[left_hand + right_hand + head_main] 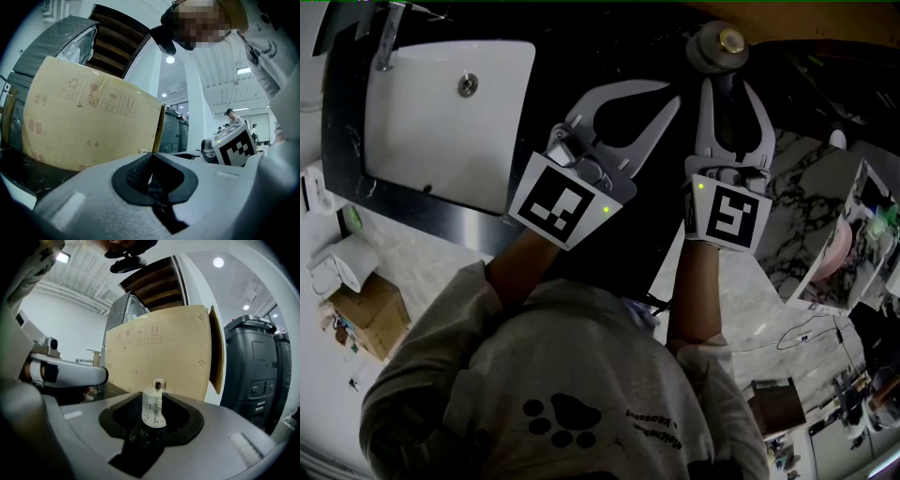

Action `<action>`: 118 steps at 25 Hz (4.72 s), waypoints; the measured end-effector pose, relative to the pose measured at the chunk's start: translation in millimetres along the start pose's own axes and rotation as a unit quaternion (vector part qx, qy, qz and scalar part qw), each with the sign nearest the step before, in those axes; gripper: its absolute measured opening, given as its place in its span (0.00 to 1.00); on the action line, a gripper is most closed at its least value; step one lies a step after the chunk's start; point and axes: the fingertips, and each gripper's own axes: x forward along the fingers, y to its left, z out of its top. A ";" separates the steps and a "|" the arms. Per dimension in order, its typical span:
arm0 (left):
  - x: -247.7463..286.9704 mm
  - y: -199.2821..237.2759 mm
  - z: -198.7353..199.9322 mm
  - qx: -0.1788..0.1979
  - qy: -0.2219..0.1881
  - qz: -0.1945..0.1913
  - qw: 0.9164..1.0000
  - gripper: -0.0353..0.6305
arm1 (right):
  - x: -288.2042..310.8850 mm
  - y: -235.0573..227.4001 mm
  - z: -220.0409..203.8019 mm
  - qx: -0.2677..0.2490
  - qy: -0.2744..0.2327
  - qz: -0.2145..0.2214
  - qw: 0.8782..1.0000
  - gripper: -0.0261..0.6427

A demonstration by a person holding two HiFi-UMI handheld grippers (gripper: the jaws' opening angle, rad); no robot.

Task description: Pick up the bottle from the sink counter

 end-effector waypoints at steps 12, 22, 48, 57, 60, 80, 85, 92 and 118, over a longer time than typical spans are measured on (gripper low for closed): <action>2.7 2.2 -2.5 -0.002 0.001 0.001 1.000 0.05 | 20.1 -12.8 -22.8 0.057 0.050 0.013 0.997 0.43; 3.0 4.7 -3.7 -0.005 0.003 0.003 1.000 0.05 | 40.2 -13.2 -27.1 0.055 0.078 0.016 0.995 0.52; 1.6 12.5 -2.4 -0.019 0.000 0.012 1.000 0.05 | 71.9 -18.6 -37.6 0.083 0.124 0.016 0.989 0.59; -1.6 14.4 2.7 -0.026 -0.005 0.011 1.000 0.05 | 77.2 -18.0 -38.6 0.086 0.128 0.018 0.988 0.53; -4.3 13.8 7.3 -0.028 -0.009 0.011 1.000 0.05 | 76.5 -18.2 -39.1 0.085 0.128 0.016 0.988 0.53; -41.0 -0.8 33.7 -0.003 -0.008 -0.030 1.000 0.05 | 23.1 -16.0 -13.6 0.087 0.114 -0.040 0.989 0.54; -56.1 -11.3 44.0 0.007 -0.010 -0.047 0.999 0.05 | -9.0 -15.0 -1.5 0.078 0.108 -0.073 0.988 0.54; -85.5 -19.2 56.9 0.007 -0.016 -0.062 0.998 0.05 | -57.8 -1.1 25.7 0.082 0.090 -0.123 0.985 0.54; -203.2 -38.0 97.4 0.045 0.010 -0.096 0.994 0.05 | -212.0 114.6 119.2 0.059 0.017 -0.244 0.968 0.54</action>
